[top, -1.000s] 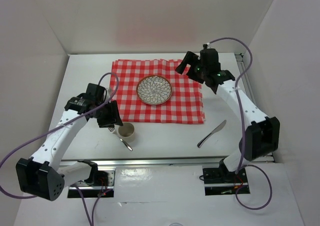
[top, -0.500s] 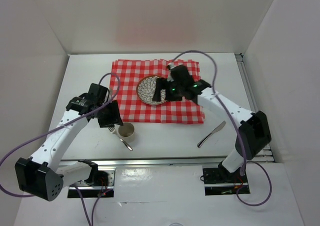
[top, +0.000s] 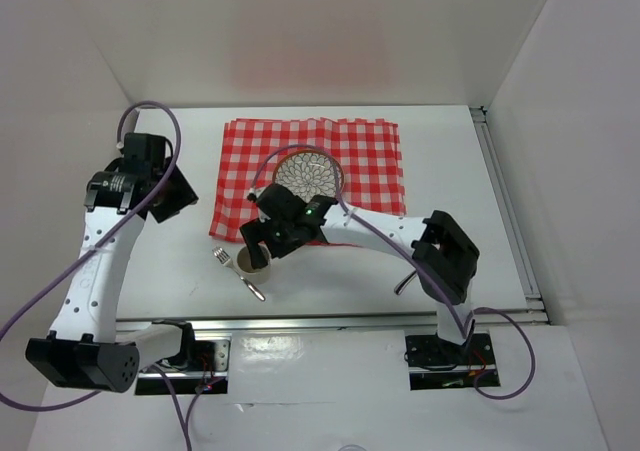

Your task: Set the dinner table for one person

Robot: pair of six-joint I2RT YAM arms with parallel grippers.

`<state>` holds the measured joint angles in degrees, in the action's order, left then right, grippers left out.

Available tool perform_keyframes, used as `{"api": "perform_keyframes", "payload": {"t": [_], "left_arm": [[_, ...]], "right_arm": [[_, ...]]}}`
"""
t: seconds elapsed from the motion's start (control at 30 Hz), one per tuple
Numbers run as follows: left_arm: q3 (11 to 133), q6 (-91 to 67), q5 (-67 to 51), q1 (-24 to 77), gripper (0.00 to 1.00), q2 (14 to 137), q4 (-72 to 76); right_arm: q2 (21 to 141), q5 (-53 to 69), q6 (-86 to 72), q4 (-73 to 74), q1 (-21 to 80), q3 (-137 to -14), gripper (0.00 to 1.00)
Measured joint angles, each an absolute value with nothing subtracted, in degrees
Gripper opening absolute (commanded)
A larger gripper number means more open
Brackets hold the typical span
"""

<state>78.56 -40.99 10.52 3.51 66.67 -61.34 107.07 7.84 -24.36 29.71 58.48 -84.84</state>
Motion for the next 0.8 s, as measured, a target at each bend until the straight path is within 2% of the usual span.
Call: {"api": "perform_keyframes", "payload": {"t": [0.1,0.23,0.27,0.4,0.6,0.8], "left_arm": [[78.48,-40.8,10.2,2.42,0.56,67.26,-61.78],[77.17,-40.53,8.84,1.8,0.56,67.44,-61.71],[76.64,-40.47,8.4,1.48,0.56,67.42,-61.67],[75.18,-39.77,6.68,0.32,0.56,67.18,-61.32],[74.83,-38.94,5.17,-0.51,0.56,66.43,-59.83],[73.58,-38.35,2.59,-1.06,0.56,66.32,-57.12]], "right_arm": [[108.99,6.9,-24.53,29.65,59.27,-85.17,0.76],[110.26,6.59,-25.3,29.58,59.4,-85.17,0.46],[110.28,6.55,-25.65,29.54,59.4,-85.17,0.29],[110.21,5.58,-26.04,29.91,59.22,-85.76,0.0],[107.96,3.75,-25.19,37.65,55.79,-91.22,0.0],[102.8,-1.85,-21.63,44.8,41.56,-103.31,0.0]]}}
